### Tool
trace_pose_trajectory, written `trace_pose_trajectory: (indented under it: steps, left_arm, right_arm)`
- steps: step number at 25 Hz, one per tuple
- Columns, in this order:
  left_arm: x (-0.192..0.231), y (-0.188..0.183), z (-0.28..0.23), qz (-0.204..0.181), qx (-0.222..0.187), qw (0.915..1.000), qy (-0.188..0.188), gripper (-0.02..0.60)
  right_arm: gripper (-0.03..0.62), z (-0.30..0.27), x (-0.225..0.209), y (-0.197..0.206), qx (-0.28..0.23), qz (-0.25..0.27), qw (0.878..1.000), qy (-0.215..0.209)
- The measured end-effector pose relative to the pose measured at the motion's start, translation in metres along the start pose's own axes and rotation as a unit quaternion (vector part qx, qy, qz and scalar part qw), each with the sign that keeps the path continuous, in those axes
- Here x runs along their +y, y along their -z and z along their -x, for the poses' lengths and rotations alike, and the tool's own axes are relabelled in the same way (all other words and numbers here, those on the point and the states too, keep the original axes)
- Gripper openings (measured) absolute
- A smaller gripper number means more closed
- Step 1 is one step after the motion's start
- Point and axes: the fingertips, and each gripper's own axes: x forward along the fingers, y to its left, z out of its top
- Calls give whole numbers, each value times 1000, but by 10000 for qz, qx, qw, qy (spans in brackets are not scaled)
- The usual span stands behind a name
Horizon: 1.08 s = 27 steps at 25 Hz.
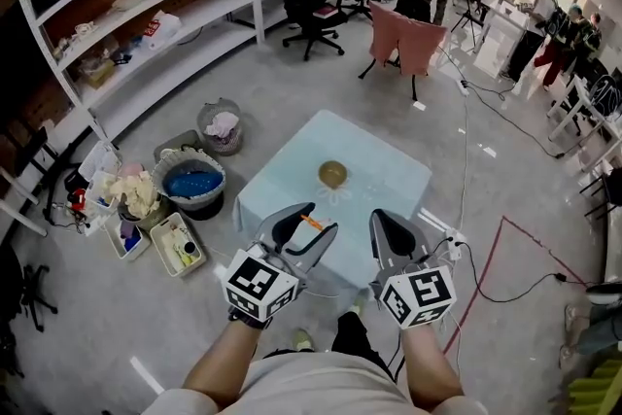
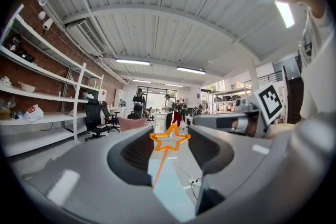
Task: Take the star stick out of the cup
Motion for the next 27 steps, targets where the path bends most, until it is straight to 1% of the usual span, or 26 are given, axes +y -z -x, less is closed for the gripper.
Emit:
trace_pose_trajectory:
  steps: [6, 21, 27]
  left_arm:
    - [-2, -7, 4, -20, -39, 10000, 55, 207]
    - [-1, -3, -3, 2, -9, 10000, 79, 207]
    - [0, -11, -5, 34, 3, 10000, 88, 207]
  right_arm:
    - [11, 0, 7, -1, 51, 51, 10000, -5]
    - [11, -3, 0, 2, 74, 56, 10000, 15]
    - [11, -6, 0, -7, 100, 66, 9999, 12]
